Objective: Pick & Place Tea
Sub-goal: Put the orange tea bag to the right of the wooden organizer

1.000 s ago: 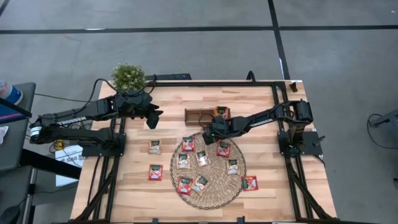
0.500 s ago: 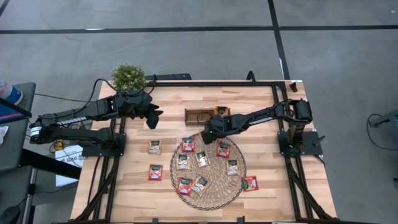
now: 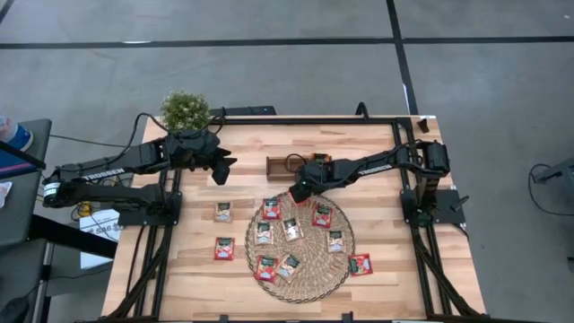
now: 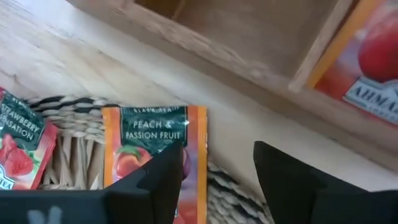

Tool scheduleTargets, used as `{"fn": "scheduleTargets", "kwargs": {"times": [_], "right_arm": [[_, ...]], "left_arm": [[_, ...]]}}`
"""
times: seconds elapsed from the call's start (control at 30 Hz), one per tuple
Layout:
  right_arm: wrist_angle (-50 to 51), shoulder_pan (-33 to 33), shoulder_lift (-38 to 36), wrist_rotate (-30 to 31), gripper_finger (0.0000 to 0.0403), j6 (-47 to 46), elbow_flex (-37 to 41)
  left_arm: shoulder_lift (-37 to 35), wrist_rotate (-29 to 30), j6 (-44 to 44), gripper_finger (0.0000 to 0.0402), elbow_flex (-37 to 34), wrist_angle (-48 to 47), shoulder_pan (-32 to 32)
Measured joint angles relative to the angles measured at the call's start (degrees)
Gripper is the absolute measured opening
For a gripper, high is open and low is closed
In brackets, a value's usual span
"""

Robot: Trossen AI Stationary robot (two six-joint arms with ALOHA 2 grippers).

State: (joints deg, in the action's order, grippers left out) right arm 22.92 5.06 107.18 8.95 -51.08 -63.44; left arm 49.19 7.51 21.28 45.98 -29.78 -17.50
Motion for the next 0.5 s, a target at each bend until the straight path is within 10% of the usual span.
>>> {"fn": "scheduleTargets", "kwargs": {"times": [0.5], "right_arm": [[-3.3, -0.5, 0.0, -1.8, 0.0153, 1.6, 0.0]], "left_arm": [[0.0, 0.0, 0.5, 0.0161, 0.0, 0.4, 0.0]]}}
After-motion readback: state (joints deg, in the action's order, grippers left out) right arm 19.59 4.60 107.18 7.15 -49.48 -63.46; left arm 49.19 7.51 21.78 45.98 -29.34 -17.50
